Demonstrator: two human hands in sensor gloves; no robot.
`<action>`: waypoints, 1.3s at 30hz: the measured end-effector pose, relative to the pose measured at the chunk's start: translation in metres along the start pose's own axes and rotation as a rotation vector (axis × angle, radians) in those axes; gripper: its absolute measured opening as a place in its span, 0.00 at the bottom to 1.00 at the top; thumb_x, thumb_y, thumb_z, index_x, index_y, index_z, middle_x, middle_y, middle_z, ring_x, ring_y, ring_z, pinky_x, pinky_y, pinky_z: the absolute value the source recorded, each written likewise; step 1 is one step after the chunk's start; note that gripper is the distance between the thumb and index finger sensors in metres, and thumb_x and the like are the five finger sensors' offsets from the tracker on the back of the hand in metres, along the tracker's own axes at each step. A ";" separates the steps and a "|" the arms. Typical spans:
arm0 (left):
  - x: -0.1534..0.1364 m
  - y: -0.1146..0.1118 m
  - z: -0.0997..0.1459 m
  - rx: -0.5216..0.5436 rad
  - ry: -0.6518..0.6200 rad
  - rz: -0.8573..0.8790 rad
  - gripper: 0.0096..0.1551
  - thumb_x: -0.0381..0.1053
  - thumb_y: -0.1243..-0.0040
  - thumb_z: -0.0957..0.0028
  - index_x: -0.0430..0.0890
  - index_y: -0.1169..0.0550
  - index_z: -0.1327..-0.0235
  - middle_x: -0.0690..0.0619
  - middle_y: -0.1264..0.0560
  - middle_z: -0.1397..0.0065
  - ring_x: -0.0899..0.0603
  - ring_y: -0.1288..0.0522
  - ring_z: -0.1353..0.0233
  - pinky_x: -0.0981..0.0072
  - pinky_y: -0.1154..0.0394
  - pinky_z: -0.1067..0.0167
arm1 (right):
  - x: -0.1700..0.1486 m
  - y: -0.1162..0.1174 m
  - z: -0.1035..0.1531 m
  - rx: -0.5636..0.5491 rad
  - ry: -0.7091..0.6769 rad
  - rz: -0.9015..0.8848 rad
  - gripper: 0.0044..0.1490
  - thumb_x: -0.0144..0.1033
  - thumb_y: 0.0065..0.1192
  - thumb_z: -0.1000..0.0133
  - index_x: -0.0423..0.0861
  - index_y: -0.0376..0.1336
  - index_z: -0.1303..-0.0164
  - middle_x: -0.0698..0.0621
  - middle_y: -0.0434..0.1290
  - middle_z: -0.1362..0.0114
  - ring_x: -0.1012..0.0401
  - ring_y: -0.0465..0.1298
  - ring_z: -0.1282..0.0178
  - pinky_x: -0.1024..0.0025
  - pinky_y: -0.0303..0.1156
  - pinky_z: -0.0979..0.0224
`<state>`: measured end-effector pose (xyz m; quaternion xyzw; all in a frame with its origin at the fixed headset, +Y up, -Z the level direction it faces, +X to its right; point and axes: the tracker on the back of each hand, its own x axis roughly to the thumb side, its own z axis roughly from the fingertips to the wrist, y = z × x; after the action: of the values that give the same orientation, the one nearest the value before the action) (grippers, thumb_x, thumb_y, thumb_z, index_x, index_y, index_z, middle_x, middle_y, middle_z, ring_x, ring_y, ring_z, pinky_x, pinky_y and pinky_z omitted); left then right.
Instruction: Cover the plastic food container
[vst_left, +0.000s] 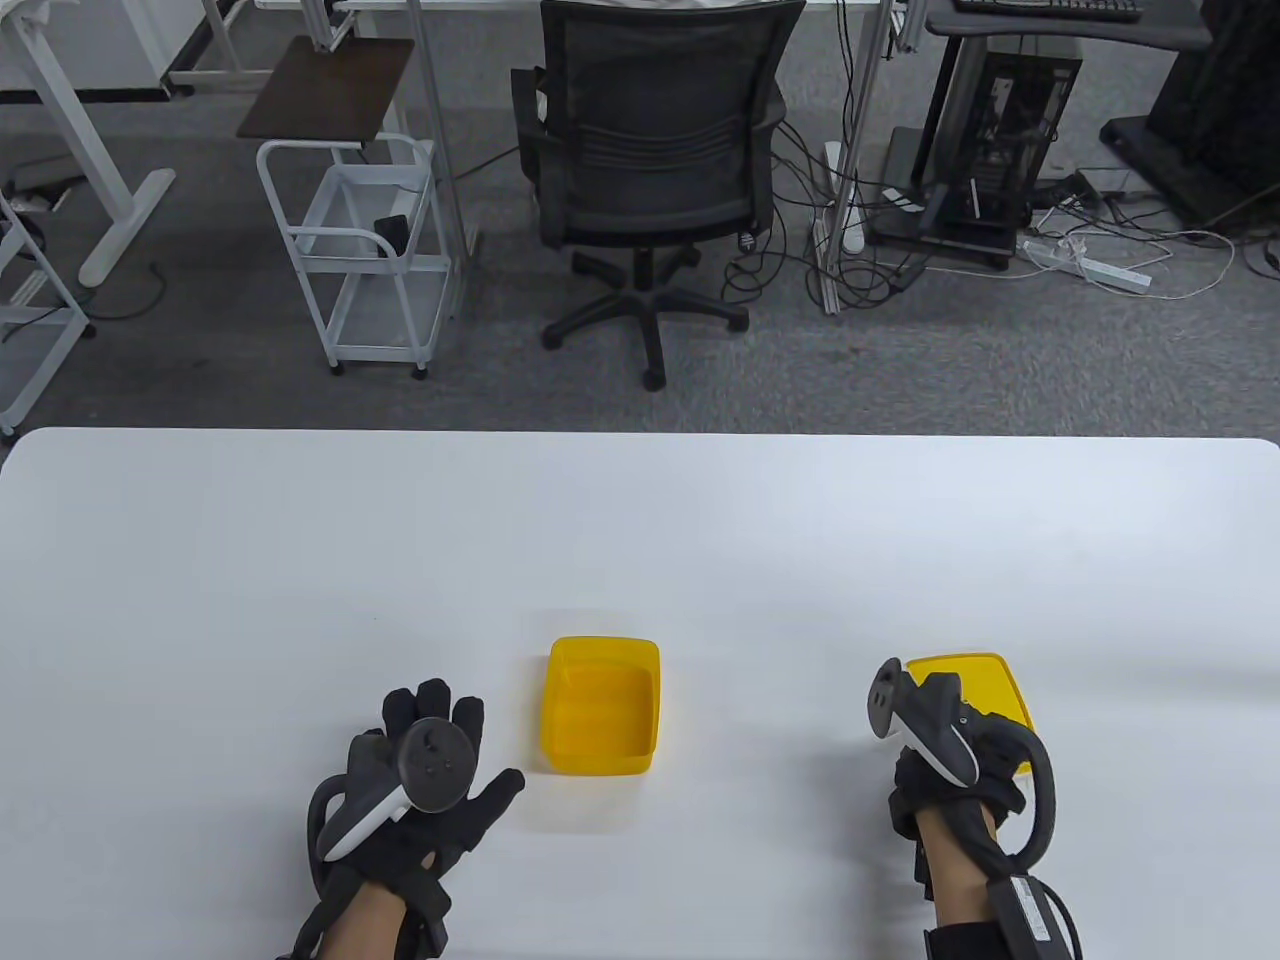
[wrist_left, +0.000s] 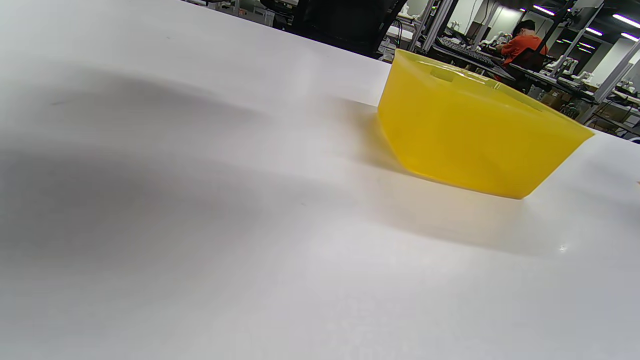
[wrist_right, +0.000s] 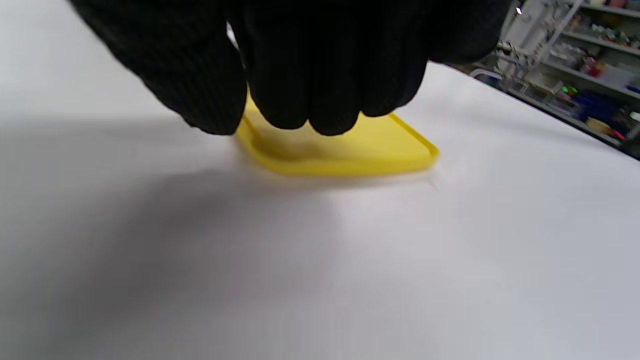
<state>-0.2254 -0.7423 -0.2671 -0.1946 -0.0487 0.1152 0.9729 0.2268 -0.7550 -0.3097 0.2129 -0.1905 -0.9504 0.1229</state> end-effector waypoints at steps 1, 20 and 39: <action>0.000 0.000 0.000 0.000 0.001 0.002 0.52 0.73 0.64 0.41 0.47 0.61 0.14 0.38 0.74 0.12 0.27 0.77 0.17 0.24 0.69 0.24 | 0.001 0.002 0.000 0.037 0.012 0.011 0.30 0.48 0.71 0.36 0.40 0.69 0.32 0.40 0.74 0.28 0.42 0.72 0.31 0.41 0.66 0.21; -0.002 0.002 0.000 0.006 0.007 0.014 0.52 0.73 0.64 0.41 0.47 0.61 0.14 0.38 0.74 0.12 0.27 0.77 0.17 0.24 0.69 0.24 | 0.013 -0.013 0.015 -0.301 0.017 0.144 0.25 0.45 0.72 0.42 0.39 0.72 0.44 0.42 0.78 0.37 0.44 0.76 0.39 0.43 0.70 0.25; 0.027 0.014 0.007 0.155 -0.178 0.208 0.50 0.71 0.65 0.39 0.45 0.58 0.13 0.35 0.69 0.10 0.25 0.74 0.17 0.24 0.66 0.24 | 0.007 -0.084 0.099 -0.457 -0.542 -1.090 0.25 0.45 0.69 0.38 0.38 0.70 0.42 0.41 0.77 0.37 0.45 0.77 0.40 0.43 0.71 0.27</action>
<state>-0.2030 -0.7207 -0.2649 -0.1120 -0.1053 0.2355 0.9596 0.1634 -0.6511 -0.2645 0.0003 0.1274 -0.9132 -0.3870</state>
